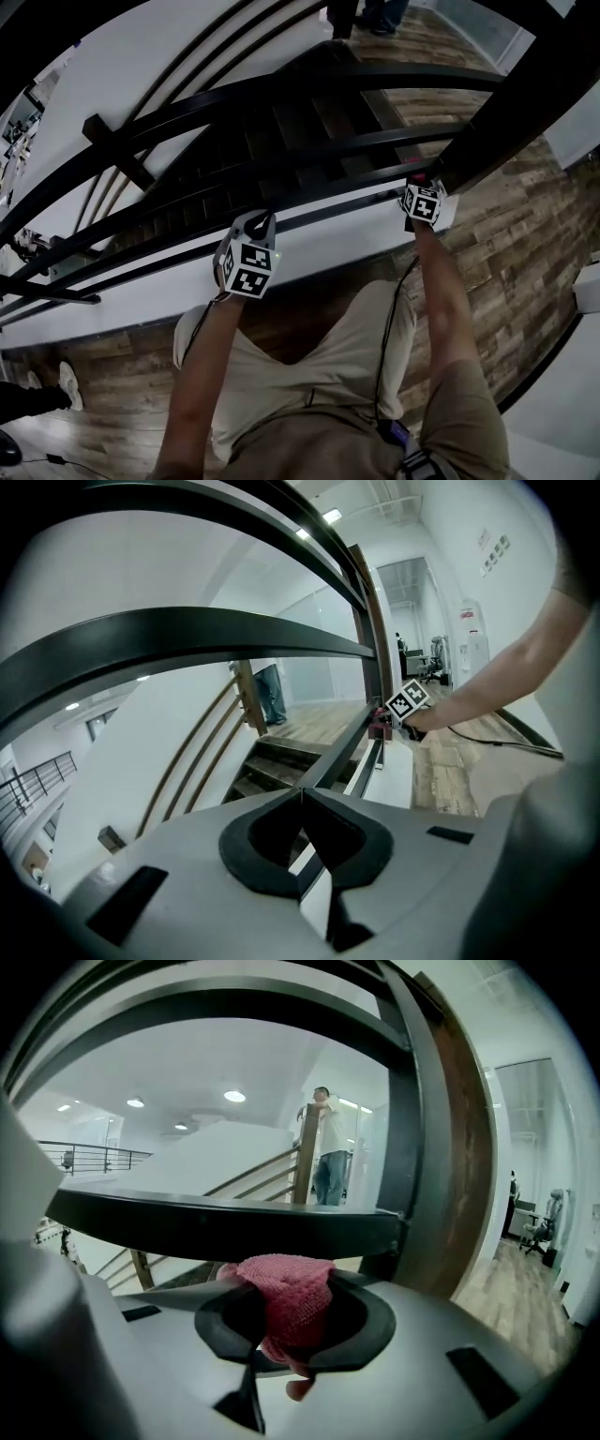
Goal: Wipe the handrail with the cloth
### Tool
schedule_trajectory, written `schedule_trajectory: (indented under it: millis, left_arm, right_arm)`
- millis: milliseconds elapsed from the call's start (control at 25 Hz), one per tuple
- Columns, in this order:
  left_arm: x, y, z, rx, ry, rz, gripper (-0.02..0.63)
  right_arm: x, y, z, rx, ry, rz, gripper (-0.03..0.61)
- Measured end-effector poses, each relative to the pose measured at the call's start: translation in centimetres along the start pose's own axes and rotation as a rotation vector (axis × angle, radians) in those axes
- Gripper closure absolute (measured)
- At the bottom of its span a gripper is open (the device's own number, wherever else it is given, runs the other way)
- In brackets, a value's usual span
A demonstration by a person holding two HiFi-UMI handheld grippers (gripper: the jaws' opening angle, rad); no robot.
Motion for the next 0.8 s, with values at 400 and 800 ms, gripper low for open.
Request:
schedule_trajectory:
  millis: [400,800]
  left_arm:
    - [1.2,-2.5,-1.4,0.015,0.022,-0.008,0.595]
    - [4.6,-4.8,-1.8,0.097,0.186,0.285,0.516]
  right_arm:
    - [-1.7,-0.1,-2.9,0.108,-0.083,0.129,0.463]
    - [16.9,2.6,-15.2,-0.281,0.185,-1.087,0.462]
Point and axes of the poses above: the fingertips, and each gripper's own axes: z forward along the fingers, x to its left, y out of its top, the point moved 9 cm from there along -z, backward along the fingers, and after that the axes turned 13 degrees about x, right-handed, at the moved point
